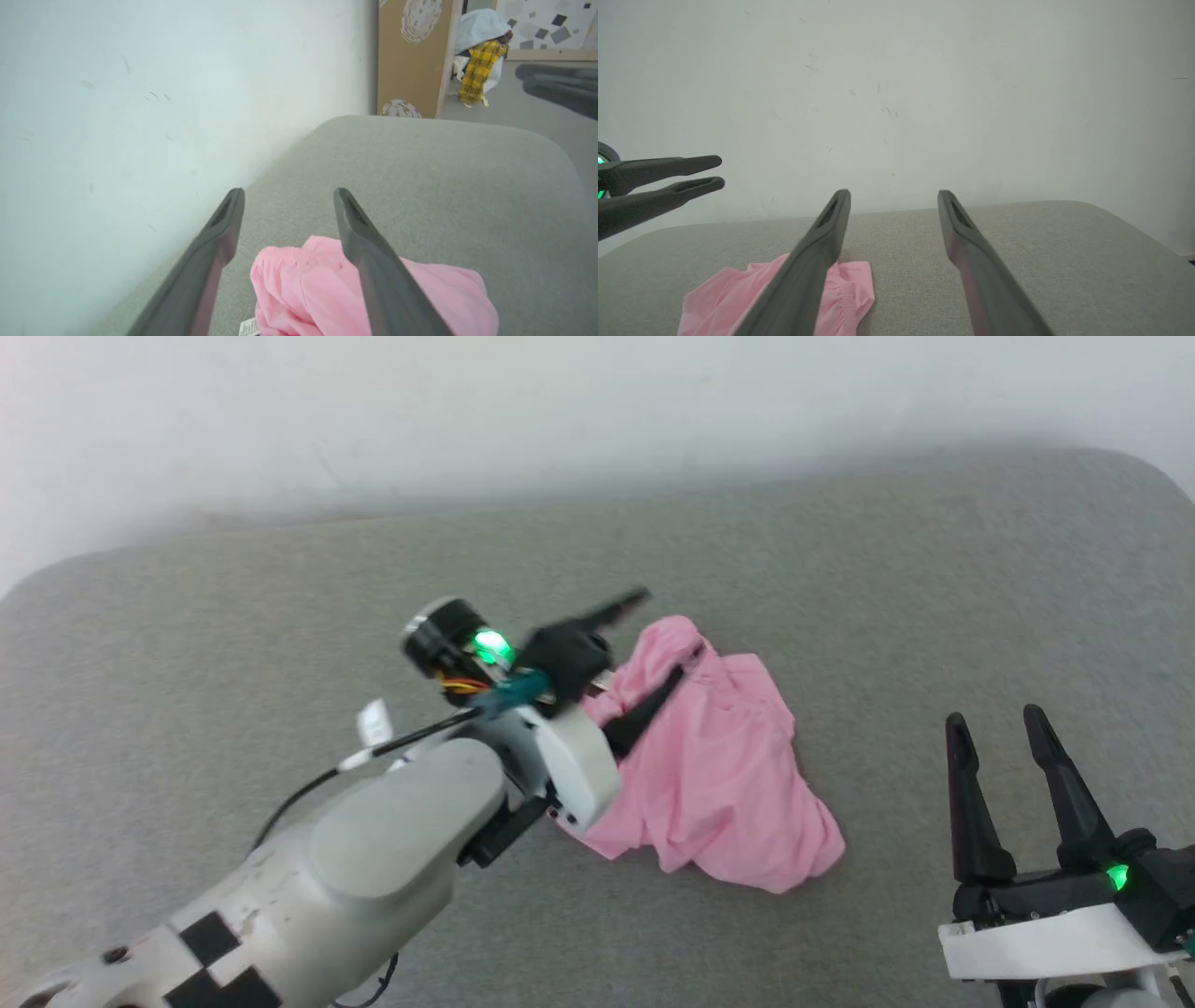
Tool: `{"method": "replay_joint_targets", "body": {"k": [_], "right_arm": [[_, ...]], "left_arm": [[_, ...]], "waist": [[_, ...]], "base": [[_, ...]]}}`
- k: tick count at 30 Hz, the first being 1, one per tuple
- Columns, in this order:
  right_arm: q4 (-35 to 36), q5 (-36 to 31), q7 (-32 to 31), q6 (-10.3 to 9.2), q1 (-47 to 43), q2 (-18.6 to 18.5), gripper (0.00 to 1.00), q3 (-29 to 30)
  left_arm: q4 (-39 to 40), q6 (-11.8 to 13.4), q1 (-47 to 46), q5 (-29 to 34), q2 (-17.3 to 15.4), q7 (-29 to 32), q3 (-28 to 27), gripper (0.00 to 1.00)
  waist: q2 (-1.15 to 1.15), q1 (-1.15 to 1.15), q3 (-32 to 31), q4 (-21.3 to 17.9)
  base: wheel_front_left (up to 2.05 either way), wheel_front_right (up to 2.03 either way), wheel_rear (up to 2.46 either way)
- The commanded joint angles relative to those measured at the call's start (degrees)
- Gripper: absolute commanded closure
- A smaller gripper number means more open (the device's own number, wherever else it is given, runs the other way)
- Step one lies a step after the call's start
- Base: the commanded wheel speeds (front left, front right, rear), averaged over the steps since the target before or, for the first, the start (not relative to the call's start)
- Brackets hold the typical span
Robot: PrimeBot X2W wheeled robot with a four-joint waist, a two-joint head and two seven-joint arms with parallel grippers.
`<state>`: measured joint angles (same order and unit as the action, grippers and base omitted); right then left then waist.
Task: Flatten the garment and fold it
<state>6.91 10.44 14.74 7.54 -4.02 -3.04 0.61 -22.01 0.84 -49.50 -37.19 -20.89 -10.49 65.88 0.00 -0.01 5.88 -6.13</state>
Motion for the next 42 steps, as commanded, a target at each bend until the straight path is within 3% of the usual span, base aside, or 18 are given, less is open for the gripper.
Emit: {"method": "replay_joint_targets", "body": {"k": [1,6,8,11,13,16,20,24,32,42], "right_arm": [[0.2,-0.3,0.3,-0.05,-0.7,0.2,0.0,0.1],[0.6,-0.2,0.3,-0.05,-1.3,0.2,0.0,0.5],[0.8,-0.2,0.3,-0.05,-1.4,0.2,0.0,0.8],[1.2,0.1,0.3,-0.05,-1.4,0.2,0.0,1.0],[1.3,0.0,0.3,-0.05,-1.4,0.2,0.0,1.2],[1.3,-0.1,0.3,-0.05,-1.3,0.2,0.0,1.6],[1.1,-0.3,0.3,-0.05,-1.3,0.2,0.0,1.8],[0.4,-0.3,0.3,-0.05,-1.6,0.2,0.0,1.8],[-1.3,0.0,0.3,-0.05,-2.7,0.2,0.0,1.3],[-2.7,0.5,0.3,-0.05,-3.7,0.2,0.0,0.7]], "left_arm": [[1.3,2.5,1.7,0.2,-1.0,-1.8,-1.9,0.0],[7.5,13.8,7.8,2.8,-3.7,-4.4,-10.5,0.0],[11.6,18.8,11.7,5.9,-3.9,-4.5,-16.0,0.0],[16.5,24.3,18.9,10.8,-3.6,-4.5,-23.7,0.0],[18.5,26.7,23.6,13.6,-2.7,-4.5,-28.4,0.0],[20.5,27.9,29.7,17.4,-1.0,-4.5,-34.3,0.0],[22.2,27.0,36.3,21.6,1.5,-4.5,-41.2,0.0],[23.0,23.5,41.8,24.2,4.3,-4.5,-46.4,0.0],[21.4,15.2,47.8,28.4,9.3,-4.5,-50.8,0.0],[19.6,9.3,49.8,31.9,13.6,-4.5,-55.6,0.0]], "waist": [[0.0,0.01,-2.8,3.2],[0.0,0.01,-3.3,5.2],[0.0,0.01,-3.2,5.9],[0.0,0.01,-3.0,6.6],[0.0,0.01,-2.8,7.0],[0.0,0.01,-2.6,7.4],[0.0,0.01,-2.6,7.6],[0.0,0.01,-2.7,7.7],[0.0,0.01,-3.4,7.8],[0.0,0.01,-4.2,7.8]], "base": [[0.0,0.0,0.0],[0.0,0.0,0.0],[0.0,0.0,0.0],[0.0,0.0,0.0],[0.0,0.0,0.0],[0.0,0.0,0.0],[0.0,0.0,0.0],[0.0,0.0,0.0],[0.0,0.0,0.0],[0.0,0.0,0.0]]}}
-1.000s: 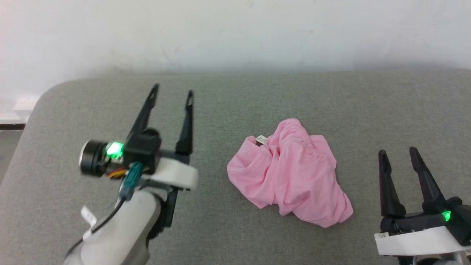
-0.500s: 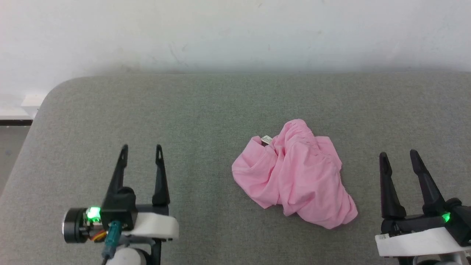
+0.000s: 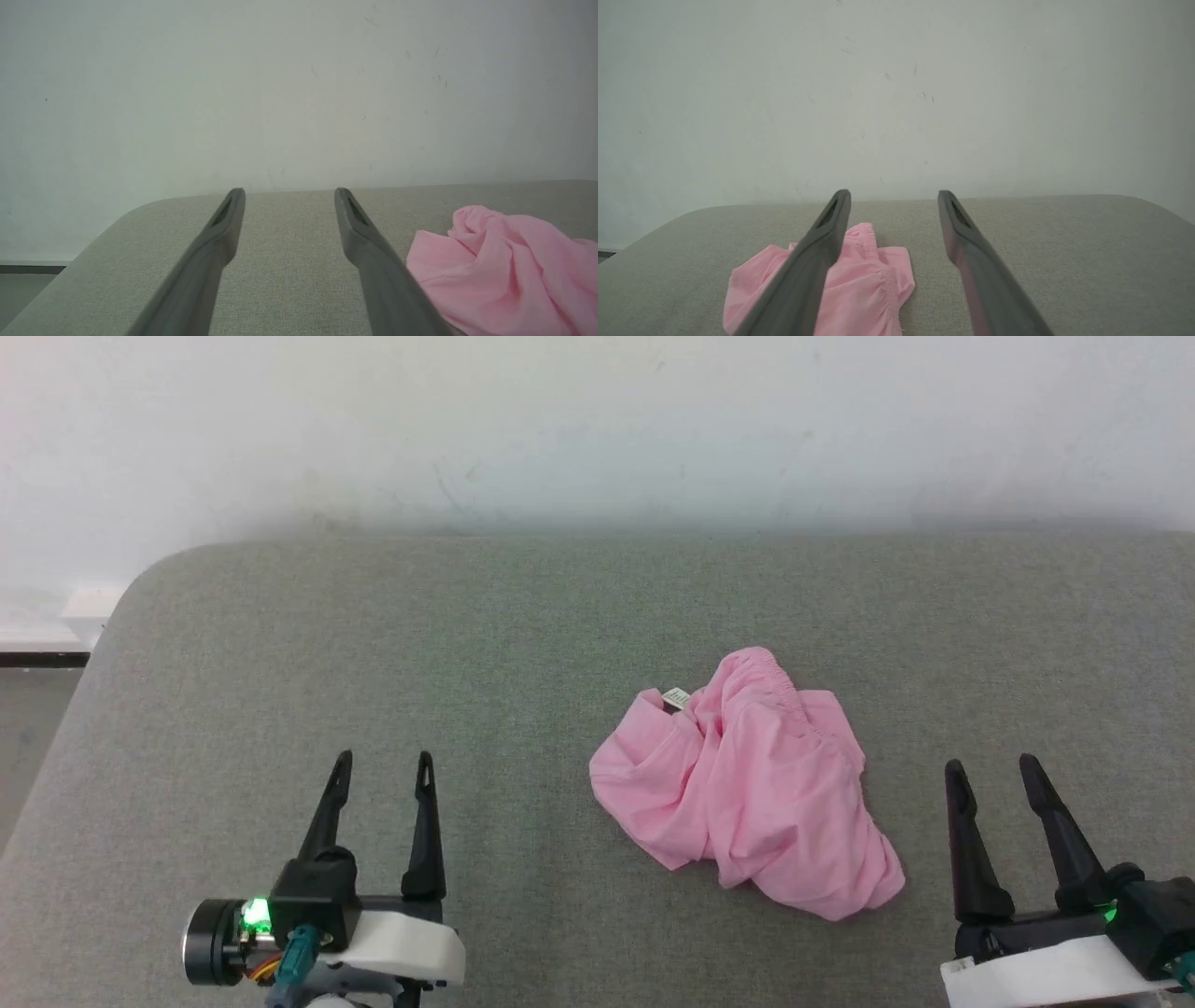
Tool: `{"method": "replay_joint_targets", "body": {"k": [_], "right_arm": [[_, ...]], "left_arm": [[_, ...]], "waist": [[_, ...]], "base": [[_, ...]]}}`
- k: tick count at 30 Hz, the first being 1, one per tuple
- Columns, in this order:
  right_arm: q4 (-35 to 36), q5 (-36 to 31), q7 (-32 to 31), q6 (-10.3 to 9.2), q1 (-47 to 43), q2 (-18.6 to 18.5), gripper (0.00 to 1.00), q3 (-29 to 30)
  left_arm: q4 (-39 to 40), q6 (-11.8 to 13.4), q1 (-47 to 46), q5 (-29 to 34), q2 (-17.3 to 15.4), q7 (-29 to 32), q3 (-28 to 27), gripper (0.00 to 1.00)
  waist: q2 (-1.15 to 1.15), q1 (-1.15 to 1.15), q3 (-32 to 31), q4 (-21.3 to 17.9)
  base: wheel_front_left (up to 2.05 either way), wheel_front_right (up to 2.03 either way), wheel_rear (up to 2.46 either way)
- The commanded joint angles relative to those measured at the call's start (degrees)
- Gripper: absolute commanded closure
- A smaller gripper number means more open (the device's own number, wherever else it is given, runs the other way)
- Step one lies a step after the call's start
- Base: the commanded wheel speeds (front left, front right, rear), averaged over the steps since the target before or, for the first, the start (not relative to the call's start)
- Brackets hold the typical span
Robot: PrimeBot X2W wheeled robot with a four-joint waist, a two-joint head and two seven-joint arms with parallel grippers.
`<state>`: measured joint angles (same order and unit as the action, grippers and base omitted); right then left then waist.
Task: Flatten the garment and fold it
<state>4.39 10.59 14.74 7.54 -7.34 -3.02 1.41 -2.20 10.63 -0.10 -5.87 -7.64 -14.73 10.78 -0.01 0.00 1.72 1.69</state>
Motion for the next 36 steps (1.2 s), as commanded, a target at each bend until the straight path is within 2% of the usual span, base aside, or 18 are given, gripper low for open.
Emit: {"method": "replay_joint_targets", "body": {"k": [1,5,12,16,21,24,29,33,36], "right_arm": [[-0.2,0.4,0.3,-0.05,-0.3,0.1,0.0,0.0],[0.6,-1.1,0.3,-0.05,1.7,0.1,0.0,0.3],[2.9,-5.3,0.3,-0.05,11.5,-1.3,0.0,0.2],[0.3,-4.8,0.3,-0.05,20.9,-6.4,0.0,-2.7],[-12.4,-1.7,-0.3,-0.05,33.1,-16.1,0.0,-14.1],[-19.8,2.6,-7.2,-0.05,41.4,-21.4,0.0,-23.6],[-25.9,14.9,-26.4,-0.05,53.2,-27.4,0.0,-40.4],[-29.0,25.2,-42.3,-0.05,62.1,-29.5,0.0,-50.1],[-31.6,30.7,-49.7,-0.05,67.1,-30.0,0.0,-54.0]], "left_arm": [[-0.3,-0.8,0.4,0.9,0.6,-0.3,-0.8,0.0],[-0.2,-1.8,0.4,1.8,1.4,-0.3,-2.2,0.0],[0.8,-2.5,-0.8,3.0,2.2,-0.3,-3.9,0.0],[1.6,-2.8,-1.7,3.7,2.5,-0.3,-4.5,0.0],[2.4,-3.2,-2.7,4.1,3.0,-0.3,-4.6,0.0],[2.7,-3.2,-3.4,4.2,3.4,-0.3,-4.2,0.0],[3.2,-3.2,-5.6,4.0,4.0,-0.3,-3.4,0.0],[3.8,-3.0,-7.6,3.7,4.3,-0.3,-3.0,0.0],[4.0,-2.9,-9.2,3.3,4.5,-0.3,-1.9,0.0]], "waist": [[0.01,0.0,0.0,0.0],[0.01,0.0,0.1,0.3],[0.01,0.0,1.4,0.9],[0.01,0.0,2.9,1.3],[0.01,0.0,5.1,2.4],[0.01,0.0,6.8,3.2],[0.01,0.0,10.1,5.3],[0.01,0.0,13.6,6.8],[0.01,0.0,15.8,8.7]], "base": [[0.0,0.0,0.0],[0.0,0.0,0.0],[0.0,0.0,0.0],[0.0,0.0,0.0],[0.0,0.0,0.0],[0.0,0.0,0.0],[0.0,0.0,0.0],[0.0,0.0,0.0],[0.0,0.0,0.0]]}}
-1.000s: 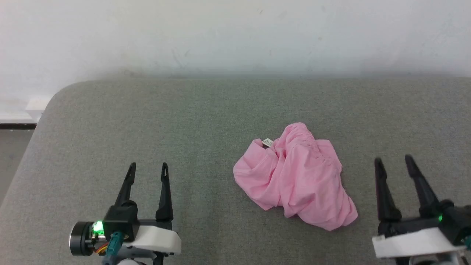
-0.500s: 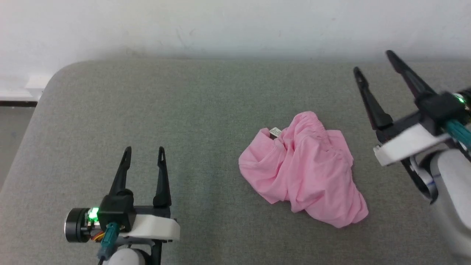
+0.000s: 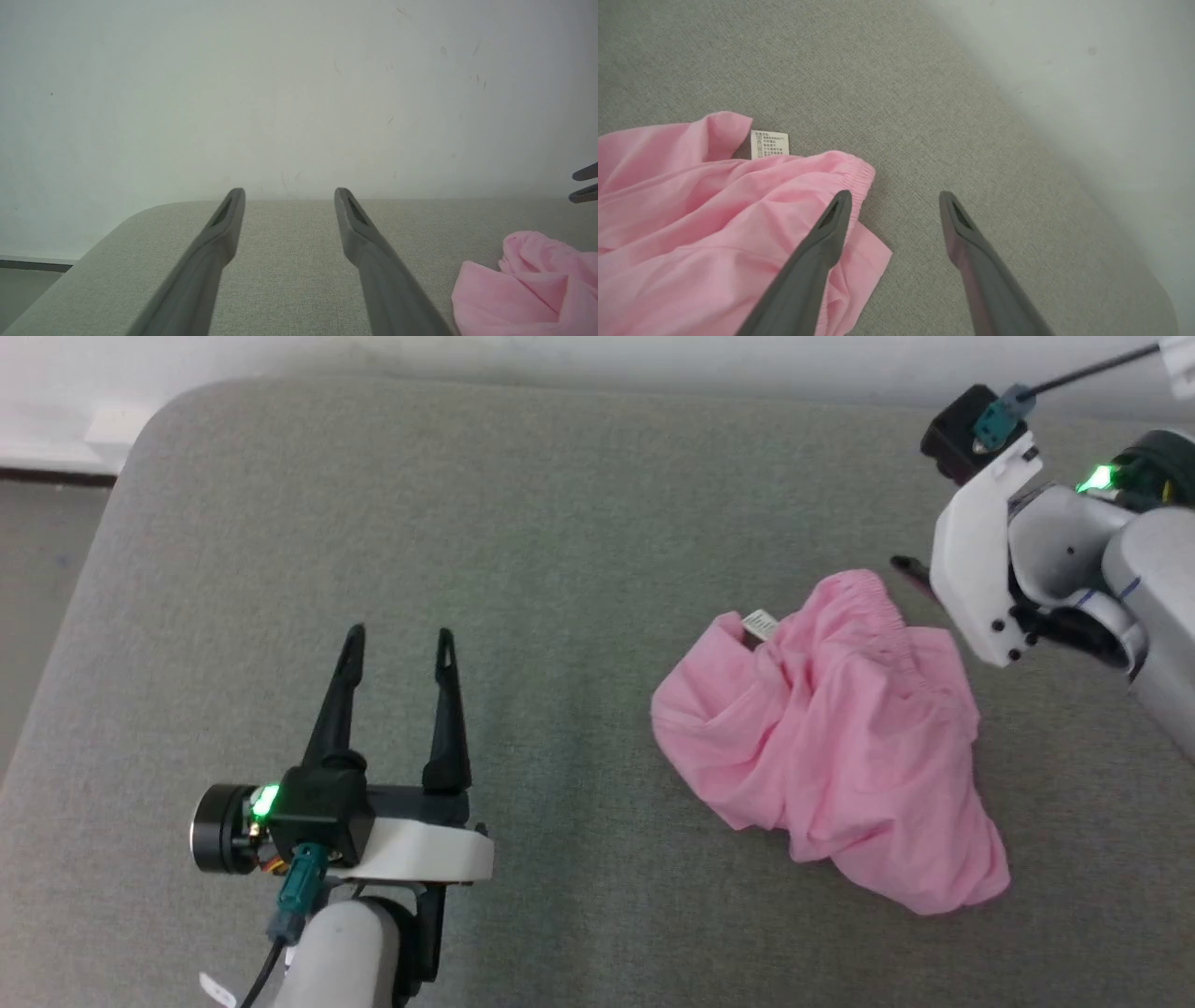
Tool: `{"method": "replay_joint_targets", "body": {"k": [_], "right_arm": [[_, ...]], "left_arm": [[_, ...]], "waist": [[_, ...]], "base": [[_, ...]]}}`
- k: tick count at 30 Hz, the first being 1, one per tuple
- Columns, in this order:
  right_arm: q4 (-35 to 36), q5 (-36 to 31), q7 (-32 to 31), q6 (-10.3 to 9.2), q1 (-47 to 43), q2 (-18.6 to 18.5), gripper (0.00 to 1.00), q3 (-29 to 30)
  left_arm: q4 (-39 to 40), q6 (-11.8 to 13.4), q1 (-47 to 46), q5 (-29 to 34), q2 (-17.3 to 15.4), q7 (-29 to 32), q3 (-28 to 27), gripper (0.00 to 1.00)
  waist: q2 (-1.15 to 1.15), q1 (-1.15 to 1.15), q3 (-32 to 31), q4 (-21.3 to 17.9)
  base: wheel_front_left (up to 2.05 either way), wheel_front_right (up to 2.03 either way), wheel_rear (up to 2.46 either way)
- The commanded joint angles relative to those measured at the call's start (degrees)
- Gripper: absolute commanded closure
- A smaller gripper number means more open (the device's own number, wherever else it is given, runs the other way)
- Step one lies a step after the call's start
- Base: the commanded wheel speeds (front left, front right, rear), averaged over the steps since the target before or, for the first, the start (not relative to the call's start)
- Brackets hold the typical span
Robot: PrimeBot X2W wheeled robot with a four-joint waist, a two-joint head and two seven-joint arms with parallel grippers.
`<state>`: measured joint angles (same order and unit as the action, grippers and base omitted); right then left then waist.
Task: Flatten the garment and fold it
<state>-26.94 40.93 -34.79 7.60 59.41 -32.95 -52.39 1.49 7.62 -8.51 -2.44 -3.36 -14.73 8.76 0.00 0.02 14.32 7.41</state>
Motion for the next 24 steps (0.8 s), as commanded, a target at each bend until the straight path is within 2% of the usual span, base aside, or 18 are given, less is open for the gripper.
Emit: {"method": "replay_joint_targets", "body": {"k": [1,6,10,16,17,18,24], "right_arm": [[-1.3,1.6,-2.1,-0.11,1.6,-0.2,0.0,-1.2],[-7.1,6.3,-8.7,-0.11,3.8,0.6,0.0,-4.9],[-10.4,8.4,-7.7,-0.11,2.3,2.5,0.0,-7.0],[-12.3,9.7,-6.5,-0.11,-0.5,2.4,0.0,-12.8],[-12.3,9.8,-5.9,-0.11,-0.4,2.2,0.65,-13.5],[-12.3,10.0,-4.6,-0.11,-0.1,1.9,1.0,-13.9],[-10.1,12.1,9.0,-0.11,1.4,0.2,1.0,-13.4]], "left_arm": [[0.3,0.2,-1.3,-0.4,0.3,-0.3,0.6,0.0],[0.4,1.0,-3.1,-1.8,0.4,-0.3,2.5,0.0],[0.3,1.9,-4.2,-3.0,0.5,-0.3,4.0,0.0],[-0.1,2.5,-4.8,-3.1,0.5,-0.3,4.5,0.0],[-0.2,2.5,-4.8,-3.0,0.5,-0.3,4.4,0.0],[-0.4,2.5,-4.7,-2.8,0.5,-0.3,4.2,0.0],[-1.3,2.0,-3.0,-1.7,0.5,-0.3,3.1,0.0]], "waist": [[0.0,-0.02,4.0,3.7],[0.0,-0.02,7.0,6.2],[0.0,-0.02,8.2,7.5],[0.0,-0.02,8.1,7.3],[0.0,-0.02,7.8,7.0],[0.0,-0.02,7.4,6.6],[0.0,-0.02,3.2,3.8]], "base": [[0.0,0.0,0.0],[0.0,0.0,0.0],[0.0,0.0,0.0],[0.0,0.0,0.0],[0.0,0.0,0.0],[0.0,0.0,0.0],[0.0,0.0,0.0]]}}
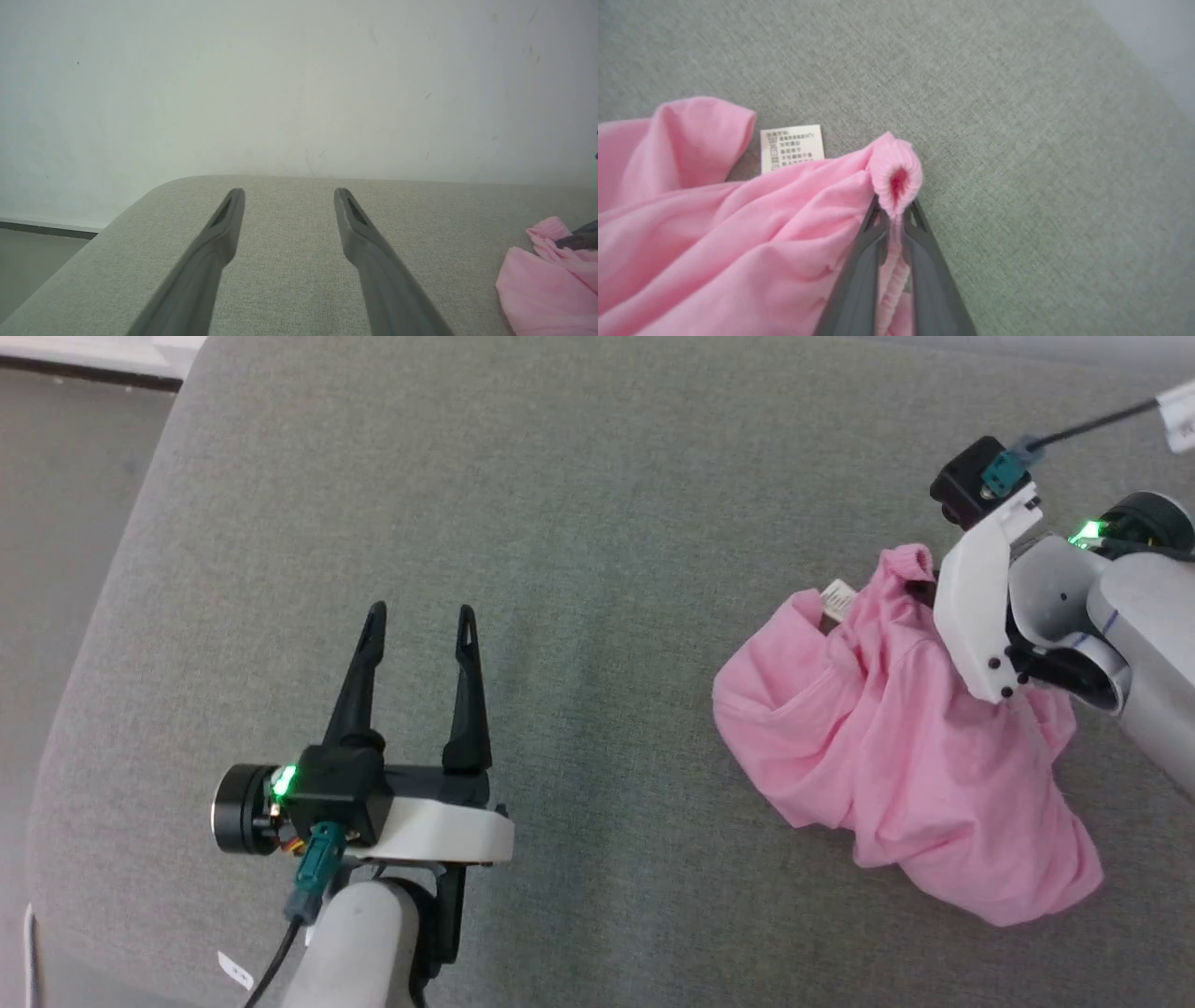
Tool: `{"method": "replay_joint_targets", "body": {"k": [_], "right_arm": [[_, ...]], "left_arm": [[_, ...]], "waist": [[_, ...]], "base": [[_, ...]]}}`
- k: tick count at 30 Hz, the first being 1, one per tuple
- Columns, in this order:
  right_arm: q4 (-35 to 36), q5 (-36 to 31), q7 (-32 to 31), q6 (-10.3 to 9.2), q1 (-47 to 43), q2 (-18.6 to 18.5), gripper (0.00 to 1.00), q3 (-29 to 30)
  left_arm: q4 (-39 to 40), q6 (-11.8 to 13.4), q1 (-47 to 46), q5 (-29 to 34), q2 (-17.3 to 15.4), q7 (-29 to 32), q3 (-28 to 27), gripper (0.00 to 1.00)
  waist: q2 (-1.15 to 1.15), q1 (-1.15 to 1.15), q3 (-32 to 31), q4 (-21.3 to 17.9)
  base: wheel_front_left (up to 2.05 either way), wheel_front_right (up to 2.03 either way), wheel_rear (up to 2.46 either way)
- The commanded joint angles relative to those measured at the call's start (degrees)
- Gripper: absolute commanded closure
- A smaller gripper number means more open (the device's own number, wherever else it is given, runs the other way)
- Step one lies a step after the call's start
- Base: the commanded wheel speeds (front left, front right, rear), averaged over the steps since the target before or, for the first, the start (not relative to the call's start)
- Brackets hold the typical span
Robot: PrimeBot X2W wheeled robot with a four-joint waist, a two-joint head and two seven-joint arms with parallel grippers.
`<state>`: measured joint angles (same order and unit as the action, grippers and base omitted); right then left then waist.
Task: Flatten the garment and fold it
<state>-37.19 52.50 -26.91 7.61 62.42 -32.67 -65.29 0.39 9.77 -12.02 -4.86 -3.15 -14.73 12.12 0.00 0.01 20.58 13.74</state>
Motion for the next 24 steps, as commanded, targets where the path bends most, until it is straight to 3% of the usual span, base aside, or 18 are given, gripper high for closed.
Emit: {"method": "replay_joint_targets", "body": {"k": [1,5,11,18,24], "right_arm": [[1.0,1.0,3.8,-0.12,-1.6,-0.6,1.0,-0.2],[6.3,2.3,13.2,-0.12,-2.7,-4.7,1.0,-0.1],[12.1,5.6,22.1,-0.12,-7.7,-12.3,1.0,3.2],[11.1,9.1,24.2,-0.12,-20.6,-19.7,1.0,5.8],[4.9,11.5,23.9,-0.12,-31.0,-19.8,1.0,7.0]], "left_arm": [[-0.3,-0.3,0.9,1.0,0.3,-0.3,-0.6,0.0],[-0.3,-0.6,3.2,1.8,0.3,-0.3,-2.0,0.0],[-0.3,-1.2,6.4,2.8,0.0,-0.3,-4.2,0.0],[-0.2,-1.9,7.5,3.5,-0.1,-0.3,-4.8,0.0],[-0.4,-2.3,7.5,3.8,0.0,-0.3,-4.8,0.0]], "waist": [[0.0,-0.01,-4.0,-3.2],[0.0,-0.01,-6.9,-5.8],[0.0,-0.01,-10.0,-10.0],[0.0,-0.01,-10.7,-12.6],[0.0,-0.01,-10.4,-12.9]], "base": [[0.0,0.0,0.0],[0.0,0.0,0.0],[0.0,0.0,0.0],[0.0,0.0,0.0],[0.0,0.0,0.0]]}}
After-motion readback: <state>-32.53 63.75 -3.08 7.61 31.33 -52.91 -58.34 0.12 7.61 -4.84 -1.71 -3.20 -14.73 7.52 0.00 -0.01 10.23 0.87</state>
